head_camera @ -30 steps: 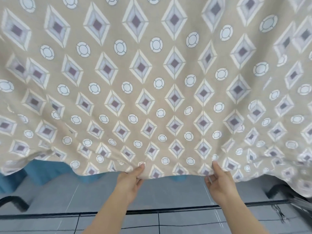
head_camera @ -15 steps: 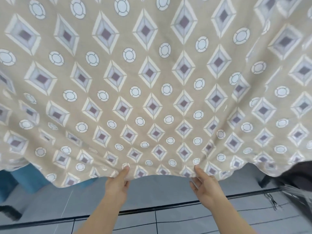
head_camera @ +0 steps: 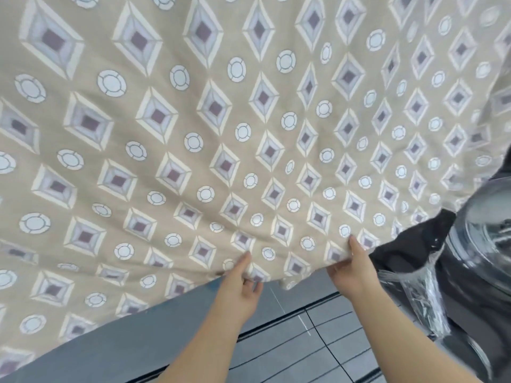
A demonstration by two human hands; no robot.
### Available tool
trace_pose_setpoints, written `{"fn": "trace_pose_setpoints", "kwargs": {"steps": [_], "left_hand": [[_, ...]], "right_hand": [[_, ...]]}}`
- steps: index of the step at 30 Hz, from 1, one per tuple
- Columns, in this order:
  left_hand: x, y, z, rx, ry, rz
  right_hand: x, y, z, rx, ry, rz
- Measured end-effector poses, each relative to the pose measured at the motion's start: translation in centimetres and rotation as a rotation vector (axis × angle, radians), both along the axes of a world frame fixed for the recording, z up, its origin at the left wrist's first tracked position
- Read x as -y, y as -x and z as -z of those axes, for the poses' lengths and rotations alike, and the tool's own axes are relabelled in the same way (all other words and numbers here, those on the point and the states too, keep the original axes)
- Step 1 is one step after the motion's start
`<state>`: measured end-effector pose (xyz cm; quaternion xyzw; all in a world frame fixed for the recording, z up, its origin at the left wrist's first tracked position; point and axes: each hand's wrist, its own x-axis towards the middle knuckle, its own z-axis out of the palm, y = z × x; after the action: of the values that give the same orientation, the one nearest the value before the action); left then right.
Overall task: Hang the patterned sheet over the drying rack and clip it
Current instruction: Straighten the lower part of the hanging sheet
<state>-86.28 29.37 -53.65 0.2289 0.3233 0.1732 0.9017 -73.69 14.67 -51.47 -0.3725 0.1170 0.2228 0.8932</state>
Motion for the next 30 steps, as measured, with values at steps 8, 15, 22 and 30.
{"fn": "trace_pose_setpoints", "kwargs": {"steps": [8, 15, 22, 30], "left_hand": [[1.2, -2.4, 1.6, -0.168, -0.331, -0.034], [0.8, -2.1, 3.0, -0.29, -0.452, -0.096], [3.4, -5.1, 1.7, -0.122, -0.211, 0.044], [5.5, -8.2, 2.1, -0.144, -0.254, 0.091]], "right_hand": [[2.2, -1.4, 4.1, 0.036, 0.275, -0.054], [2.3, -0.5, 6.0, -0.027, 0.231, -0.115], [5.0, -4.0, 1.1, 0.008, -0.099, -0.011], [9.8, -9.0, 0.7, -0.043, -0.014, 0.216]]}}
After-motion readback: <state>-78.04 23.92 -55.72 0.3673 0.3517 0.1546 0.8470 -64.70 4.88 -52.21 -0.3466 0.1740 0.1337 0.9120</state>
